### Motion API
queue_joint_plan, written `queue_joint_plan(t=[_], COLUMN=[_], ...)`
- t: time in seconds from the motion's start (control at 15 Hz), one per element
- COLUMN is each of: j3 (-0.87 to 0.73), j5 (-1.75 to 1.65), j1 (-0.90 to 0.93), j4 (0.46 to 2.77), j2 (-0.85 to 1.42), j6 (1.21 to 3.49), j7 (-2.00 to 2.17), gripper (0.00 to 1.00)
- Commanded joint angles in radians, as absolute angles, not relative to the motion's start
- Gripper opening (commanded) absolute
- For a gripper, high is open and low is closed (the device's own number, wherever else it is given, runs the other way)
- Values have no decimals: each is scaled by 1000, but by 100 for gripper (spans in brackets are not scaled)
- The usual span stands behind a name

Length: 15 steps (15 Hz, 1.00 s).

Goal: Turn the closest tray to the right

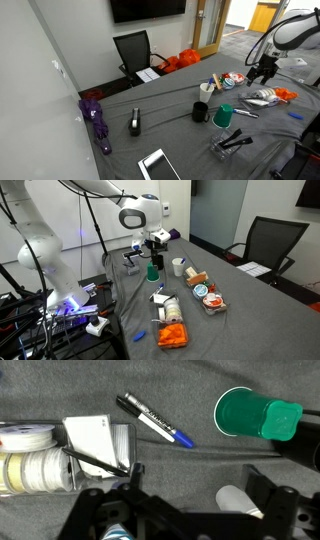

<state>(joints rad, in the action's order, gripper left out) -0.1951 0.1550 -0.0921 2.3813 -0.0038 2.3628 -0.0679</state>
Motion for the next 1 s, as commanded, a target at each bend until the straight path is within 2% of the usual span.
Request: queue_joint_plan(t=[0.0, 0.93], j3=[-174, -174], j5=[153, 212], j1=[-112, -131], j4=[2378, 2320], j2=[16, 148], j6=[2385, 2444], j7=[-66, -77], gripper=[100, 100])
